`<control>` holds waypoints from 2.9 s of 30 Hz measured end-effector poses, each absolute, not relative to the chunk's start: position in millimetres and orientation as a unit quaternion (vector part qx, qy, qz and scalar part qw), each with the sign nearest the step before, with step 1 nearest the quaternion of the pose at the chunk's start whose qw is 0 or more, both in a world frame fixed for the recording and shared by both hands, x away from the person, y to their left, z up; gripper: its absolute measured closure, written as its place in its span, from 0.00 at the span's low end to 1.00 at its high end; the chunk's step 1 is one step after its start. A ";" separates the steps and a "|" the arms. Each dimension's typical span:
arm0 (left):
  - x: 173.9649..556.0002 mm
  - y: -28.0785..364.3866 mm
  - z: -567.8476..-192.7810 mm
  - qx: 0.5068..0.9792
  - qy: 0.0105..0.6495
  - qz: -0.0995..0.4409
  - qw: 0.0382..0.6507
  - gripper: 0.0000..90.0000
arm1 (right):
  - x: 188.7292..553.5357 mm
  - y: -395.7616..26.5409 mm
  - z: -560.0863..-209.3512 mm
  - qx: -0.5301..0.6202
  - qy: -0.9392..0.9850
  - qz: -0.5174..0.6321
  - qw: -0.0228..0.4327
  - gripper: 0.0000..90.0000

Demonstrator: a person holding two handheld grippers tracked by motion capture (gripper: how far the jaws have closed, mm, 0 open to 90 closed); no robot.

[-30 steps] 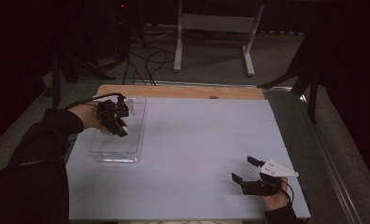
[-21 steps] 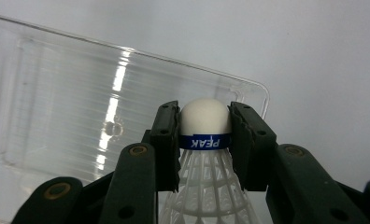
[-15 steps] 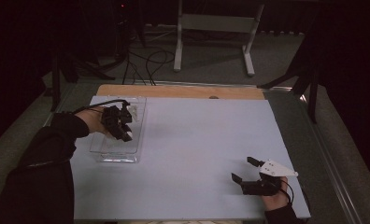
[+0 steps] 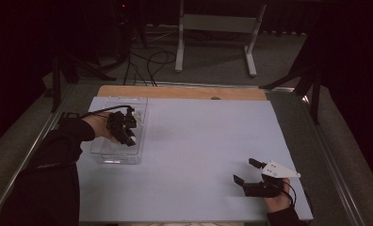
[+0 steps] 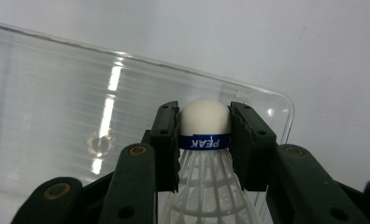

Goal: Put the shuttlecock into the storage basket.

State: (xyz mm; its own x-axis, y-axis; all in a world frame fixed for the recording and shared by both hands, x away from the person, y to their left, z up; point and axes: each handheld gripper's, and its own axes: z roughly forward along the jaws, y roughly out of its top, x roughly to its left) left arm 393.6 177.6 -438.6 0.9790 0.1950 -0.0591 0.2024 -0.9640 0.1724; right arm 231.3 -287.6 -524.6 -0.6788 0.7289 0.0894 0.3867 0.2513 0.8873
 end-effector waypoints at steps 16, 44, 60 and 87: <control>395.8 174.5 -448.9 0.990 0.103 -0.030 0.091 0.72 | 231.9 -288.2 -525.5 0.363 0.774 0.490 0.171 0.11; 394.2 177.8 -426.5 0.975 0.183 -0.005 0.130 0.10 | 231.9 -287.9 -525.1 0.366 0.773 0.489 0.171 0.11; 385.2 158.5 -413.5 0.965 0.198 -0.003 0.170 0.00 | 232.0 -288.1 -525.0 0.368 0.772 0.490 0.170 0.11; 359.0 99.2 -437.3 0.949 0.189 0.000 0.250 0.00 | 231.7 -288.0 -524.8 0.367 0.772 0.490 0.170 0.11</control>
